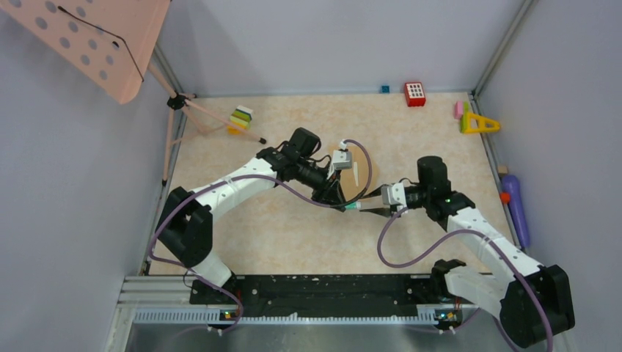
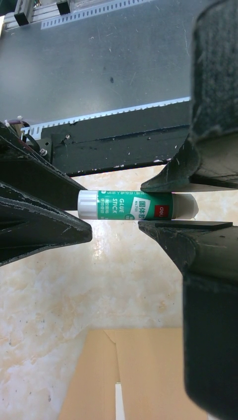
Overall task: Place the letter into the envelope and seal it
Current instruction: Unscrew the solid glue.
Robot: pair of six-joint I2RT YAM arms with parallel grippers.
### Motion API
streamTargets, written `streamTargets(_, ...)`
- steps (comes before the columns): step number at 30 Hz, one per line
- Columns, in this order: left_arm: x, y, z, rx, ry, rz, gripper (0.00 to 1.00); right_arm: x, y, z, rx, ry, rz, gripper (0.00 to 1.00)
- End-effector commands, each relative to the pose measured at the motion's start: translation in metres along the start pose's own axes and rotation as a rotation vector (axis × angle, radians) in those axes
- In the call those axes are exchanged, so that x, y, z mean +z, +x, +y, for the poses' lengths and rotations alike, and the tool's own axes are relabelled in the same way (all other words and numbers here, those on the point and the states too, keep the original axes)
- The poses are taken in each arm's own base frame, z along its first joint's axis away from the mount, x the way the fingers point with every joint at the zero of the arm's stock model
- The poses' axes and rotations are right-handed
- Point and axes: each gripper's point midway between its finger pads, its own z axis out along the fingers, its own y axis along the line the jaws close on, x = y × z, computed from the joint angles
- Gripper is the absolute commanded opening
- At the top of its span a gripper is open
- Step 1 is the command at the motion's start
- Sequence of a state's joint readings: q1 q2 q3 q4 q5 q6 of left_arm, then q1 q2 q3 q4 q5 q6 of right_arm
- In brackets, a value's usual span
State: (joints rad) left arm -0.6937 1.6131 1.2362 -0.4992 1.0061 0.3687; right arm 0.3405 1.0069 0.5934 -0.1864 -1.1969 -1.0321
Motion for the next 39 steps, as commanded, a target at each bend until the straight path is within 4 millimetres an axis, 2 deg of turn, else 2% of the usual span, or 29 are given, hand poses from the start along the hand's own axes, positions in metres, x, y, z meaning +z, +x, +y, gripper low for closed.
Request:
streamTargets(1,-0.003,-0.015,-0.005,0.037,0.021,-0.029,0.00,0.000,-0.010,0.001,-0.063,-0.011,-0.016,0.34)
streamTargets(8,-0.002,-0.013,-0.002,0.030,0.018,-0.019,0.00,0.000,-0.012,0.002,-0.062,-0.018,-0.024,0.33)
streamTargets(12,-0.002,-0.013,-0.001,0.028,0.017,-0.016,0.00,0.001,-0.015,0.002,-0.063,-0.022,-0.030,0.37)
streamTargets(19,-0.001,-0.012,0.001,0.028,0.012,-0.013,0.00,0.002,-0.018,0.000,-0.062,-0.018,-0.035,0.37)
streamTargets(23,-0.001,-0.013,0.001,0.027,0.013,-0.012,0.00,0.002,-0.018,-0.001,-0.059,-0.018,-0.036,0.32)
streamTargets(29,-0.002,-0.014,0.000,0.032,0.011,-0.015,0.00,0.003,-0.018,0.001,-0.052,-0.024,-0.039,0.31)
streamTargets(39,-0.004,-0.015,0.007,0.041,-0.027,-0.008,0.00,0.006,-0.022,-0.005,0.053,-0.003,-0.051,0.17)
